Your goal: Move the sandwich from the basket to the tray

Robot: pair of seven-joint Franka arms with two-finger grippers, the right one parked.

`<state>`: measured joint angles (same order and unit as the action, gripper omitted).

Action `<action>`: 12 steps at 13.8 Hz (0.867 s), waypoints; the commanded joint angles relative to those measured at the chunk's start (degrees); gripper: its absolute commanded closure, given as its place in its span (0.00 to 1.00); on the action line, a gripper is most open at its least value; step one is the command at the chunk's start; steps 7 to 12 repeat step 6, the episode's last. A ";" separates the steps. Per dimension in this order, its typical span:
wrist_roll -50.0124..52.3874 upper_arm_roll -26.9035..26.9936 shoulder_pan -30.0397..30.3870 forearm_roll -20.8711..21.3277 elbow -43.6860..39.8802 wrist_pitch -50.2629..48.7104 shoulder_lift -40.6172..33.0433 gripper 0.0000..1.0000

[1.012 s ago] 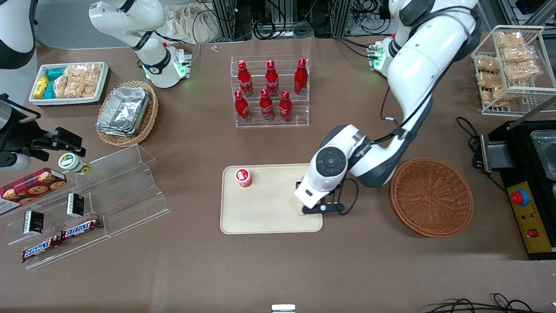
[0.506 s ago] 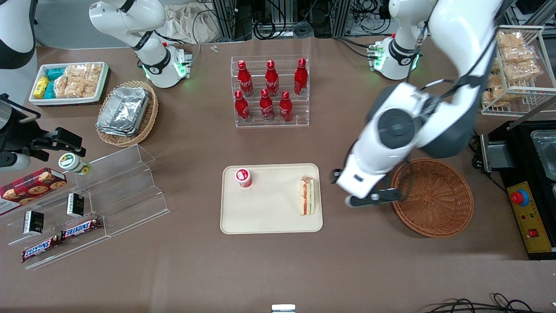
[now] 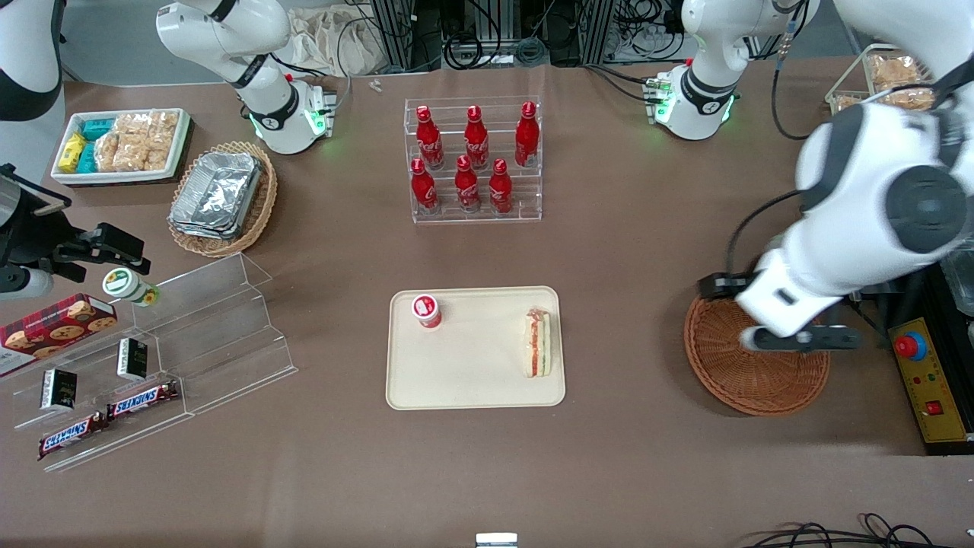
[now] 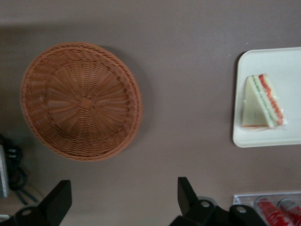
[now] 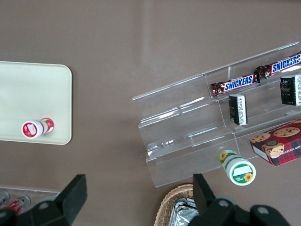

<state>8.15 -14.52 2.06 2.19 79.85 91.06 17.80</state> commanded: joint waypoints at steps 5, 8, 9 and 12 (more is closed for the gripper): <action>-24.91 11.96 0.05 0.16 6.72 -3.35 -7.79 0.00; -26.33 11.97 -0.04 1.66 5.85 -3.26 -7.35 0.00; -26.33 11.97 -0.04 1.66 5.85 -3.26 -7.35 0.00; -26.33 11.97 -0.04 1.66 5.85 -3.26 -7.35 0.00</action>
